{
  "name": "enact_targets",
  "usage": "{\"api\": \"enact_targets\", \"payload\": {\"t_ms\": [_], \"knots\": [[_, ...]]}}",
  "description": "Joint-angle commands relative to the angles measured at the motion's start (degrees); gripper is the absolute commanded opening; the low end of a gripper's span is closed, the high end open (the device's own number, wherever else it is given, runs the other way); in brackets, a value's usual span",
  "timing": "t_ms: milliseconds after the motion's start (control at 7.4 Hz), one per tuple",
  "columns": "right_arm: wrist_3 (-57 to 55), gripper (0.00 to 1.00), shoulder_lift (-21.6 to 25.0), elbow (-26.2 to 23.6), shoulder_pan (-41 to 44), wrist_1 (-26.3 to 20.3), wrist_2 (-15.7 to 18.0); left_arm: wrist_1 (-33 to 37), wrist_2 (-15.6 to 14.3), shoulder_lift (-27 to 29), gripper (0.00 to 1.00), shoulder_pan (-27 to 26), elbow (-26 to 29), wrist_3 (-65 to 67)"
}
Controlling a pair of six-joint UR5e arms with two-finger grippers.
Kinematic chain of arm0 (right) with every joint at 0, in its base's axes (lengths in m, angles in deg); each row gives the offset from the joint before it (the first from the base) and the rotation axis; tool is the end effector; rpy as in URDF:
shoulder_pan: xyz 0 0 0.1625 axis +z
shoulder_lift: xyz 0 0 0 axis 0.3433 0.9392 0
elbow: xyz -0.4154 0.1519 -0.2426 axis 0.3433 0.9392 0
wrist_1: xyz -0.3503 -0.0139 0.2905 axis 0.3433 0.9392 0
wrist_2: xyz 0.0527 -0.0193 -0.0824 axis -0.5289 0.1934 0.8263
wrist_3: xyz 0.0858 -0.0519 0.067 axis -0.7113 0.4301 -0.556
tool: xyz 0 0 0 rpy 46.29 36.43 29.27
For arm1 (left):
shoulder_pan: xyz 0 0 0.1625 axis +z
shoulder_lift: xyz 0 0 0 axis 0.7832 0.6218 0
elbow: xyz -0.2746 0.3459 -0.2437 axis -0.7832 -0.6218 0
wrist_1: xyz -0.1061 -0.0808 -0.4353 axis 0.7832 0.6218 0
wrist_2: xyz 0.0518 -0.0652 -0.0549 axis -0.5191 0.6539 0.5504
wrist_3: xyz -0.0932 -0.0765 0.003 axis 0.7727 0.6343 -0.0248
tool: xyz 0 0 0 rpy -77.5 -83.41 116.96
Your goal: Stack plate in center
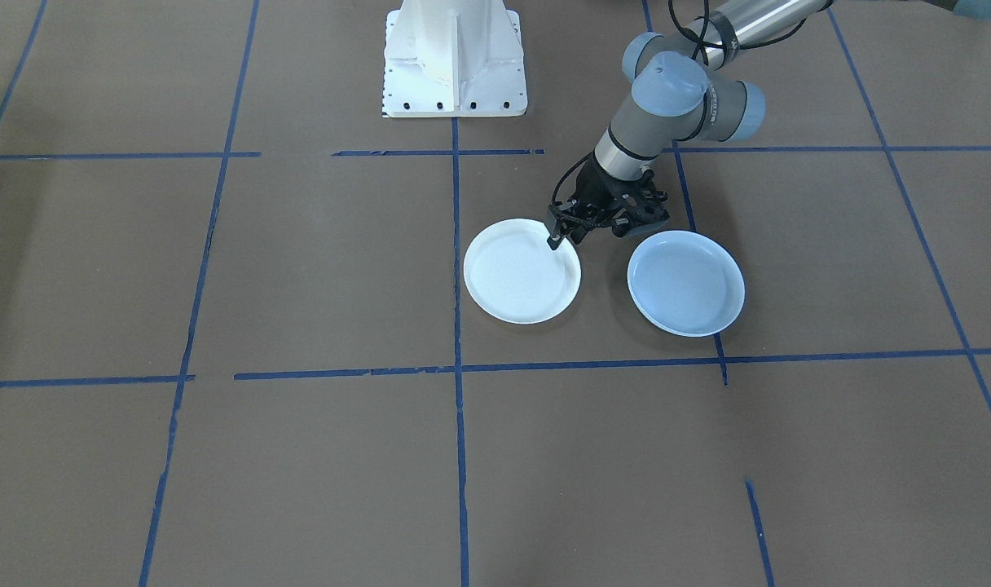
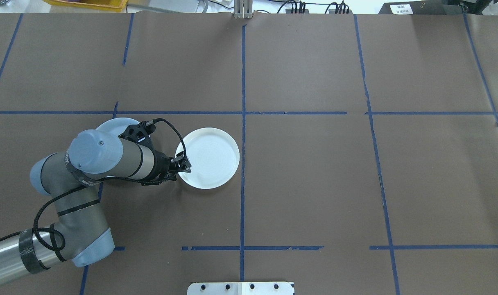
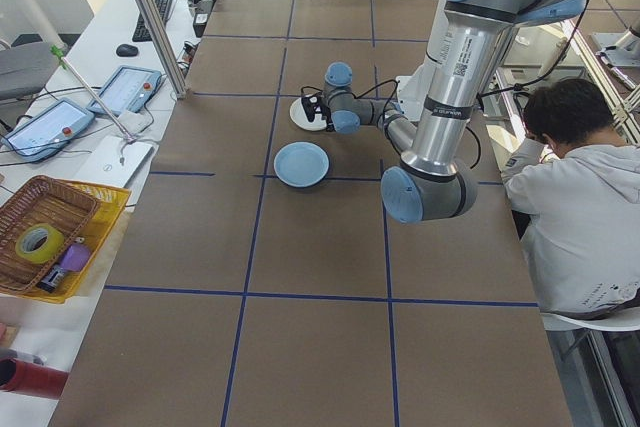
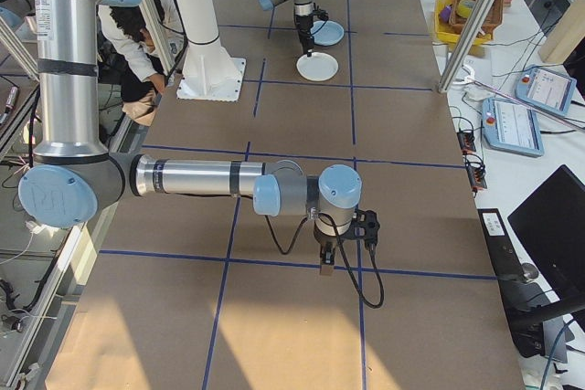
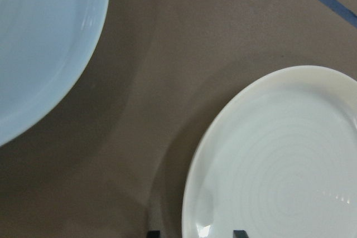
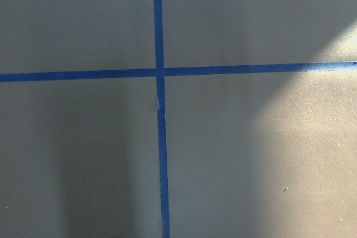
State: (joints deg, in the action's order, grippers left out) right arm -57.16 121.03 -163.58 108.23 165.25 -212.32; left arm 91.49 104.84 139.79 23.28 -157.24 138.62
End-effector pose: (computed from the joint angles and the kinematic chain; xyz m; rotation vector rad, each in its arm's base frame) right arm 0.0366 -0.5188 0.7489 -0.0194 -0.7246 0.0486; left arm 0.5832 -0.4260 0.4000 -0.0752 1.1096 -0.4235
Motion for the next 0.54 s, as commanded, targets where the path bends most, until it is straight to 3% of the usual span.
{"api": "enact_targets", "payload": {"t_ms": [0, 135, 405], "knots": [[0.00, 1.00, 0.00, 0.00, 0.09, 0.00, 0.02, 0.10, -0.02, 0.10, 0.52, 0.06, 0.41, -0.35], [0.00, 1.00, 0.00, 0.00, 0.00, 0.00, -0.07, 0.36, 0.15, 0.10, 0.42, 0.06, 0.41, -0.44], [0.00, 1.00, 0.00, 0.00, 0.00, 0.00, 0.02, 0.62, 0.24, 0.02, 0.10, 0.06, 0.33, -0.44]]}}
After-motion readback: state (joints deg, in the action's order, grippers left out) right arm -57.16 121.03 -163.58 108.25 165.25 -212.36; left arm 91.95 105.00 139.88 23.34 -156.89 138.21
